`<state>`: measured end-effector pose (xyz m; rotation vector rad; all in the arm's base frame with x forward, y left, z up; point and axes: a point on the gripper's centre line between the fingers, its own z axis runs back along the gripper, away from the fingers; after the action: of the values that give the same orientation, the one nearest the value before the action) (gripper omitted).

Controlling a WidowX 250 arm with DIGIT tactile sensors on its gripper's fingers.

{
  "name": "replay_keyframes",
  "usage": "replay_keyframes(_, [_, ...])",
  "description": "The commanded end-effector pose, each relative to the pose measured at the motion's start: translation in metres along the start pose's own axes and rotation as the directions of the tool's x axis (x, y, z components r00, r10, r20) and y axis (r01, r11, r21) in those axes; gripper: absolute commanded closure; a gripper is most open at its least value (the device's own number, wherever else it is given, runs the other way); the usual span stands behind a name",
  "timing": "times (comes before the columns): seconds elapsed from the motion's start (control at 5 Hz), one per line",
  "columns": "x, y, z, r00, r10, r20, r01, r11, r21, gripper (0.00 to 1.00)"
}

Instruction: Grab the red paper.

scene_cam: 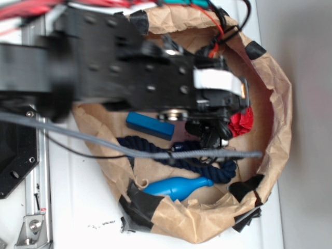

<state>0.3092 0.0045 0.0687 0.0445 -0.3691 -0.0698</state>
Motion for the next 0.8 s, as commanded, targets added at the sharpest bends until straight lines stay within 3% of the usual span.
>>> replay_keyframes(0.0, [0.026, 0.004, -0.024, 0.995, -0.078, 0.056, 0.078, 0.997, 0.002, 0.0])
replay_keyframes(0.2, [0.033, -0.005, -0.043, 0.994, -0.1, 0.038, 0.101, 0.995, -0.012, 0.0])
replay_keyframes(0.4, [0.031, -0.008, -0.058, 0.998, -0.056, -0.009, 0.056, 0.998, 0.003, 1.0])
replay_keyframes(0.6, [0.016, -0.006, -0.059, 0.996, 0.031, -0.078, -0.031, 1.0, -0.001, 1.0])
